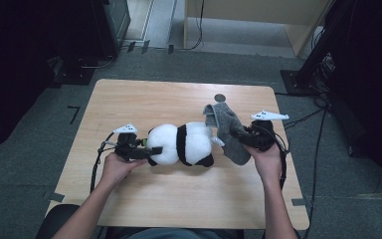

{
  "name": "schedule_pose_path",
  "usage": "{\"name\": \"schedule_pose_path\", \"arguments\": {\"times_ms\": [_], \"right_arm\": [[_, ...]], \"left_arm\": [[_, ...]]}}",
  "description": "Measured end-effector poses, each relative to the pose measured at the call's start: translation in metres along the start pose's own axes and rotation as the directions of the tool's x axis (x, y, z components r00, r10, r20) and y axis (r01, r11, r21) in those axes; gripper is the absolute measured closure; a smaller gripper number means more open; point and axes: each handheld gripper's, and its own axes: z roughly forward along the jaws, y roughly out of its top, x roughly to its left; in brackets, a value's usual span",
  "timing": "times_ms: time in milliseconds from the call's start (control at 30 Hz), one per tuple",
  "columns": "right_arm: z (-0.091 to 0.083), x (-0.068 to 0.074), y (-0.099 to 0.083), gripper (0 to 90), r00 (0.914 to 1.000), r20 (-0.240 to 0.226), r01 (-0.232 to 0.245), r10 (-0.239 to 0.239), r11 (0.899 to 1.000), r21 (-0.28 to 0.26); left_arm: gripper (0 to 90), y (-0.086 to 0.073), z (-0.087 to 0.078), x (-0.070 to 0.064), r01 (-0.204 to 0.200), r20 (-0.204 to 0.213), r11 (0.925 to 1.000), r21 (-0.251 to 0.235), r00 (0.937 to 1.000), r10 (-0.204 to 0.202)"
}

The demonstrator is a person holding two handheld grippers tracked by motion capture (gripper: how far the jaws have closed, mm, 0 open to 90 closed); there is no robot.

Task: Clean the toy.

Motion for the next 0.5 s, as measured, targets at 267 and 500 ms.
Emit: {"name": "schedule_pose_path", "arguments": {"times_ms": [267,500], "right_arm": [[-0.016,0.029,0.020,68.2,0.9961,-0.051,0.069,-0.072,0.996,-0.061],[0.002,0.043,0.024,69.5,0.9912,-0.077,0.103,-0.108,0.992,-0.068]], "left_arm": [[30.0,0.000,0.000,0.000,0.001,-0.001,1.0000,-0.003,1.0000,-0.001],[29.9,0.000,0.001,0.001,-0.003,0.000,1.0000,-0.004,1.0000,0.003]]}}
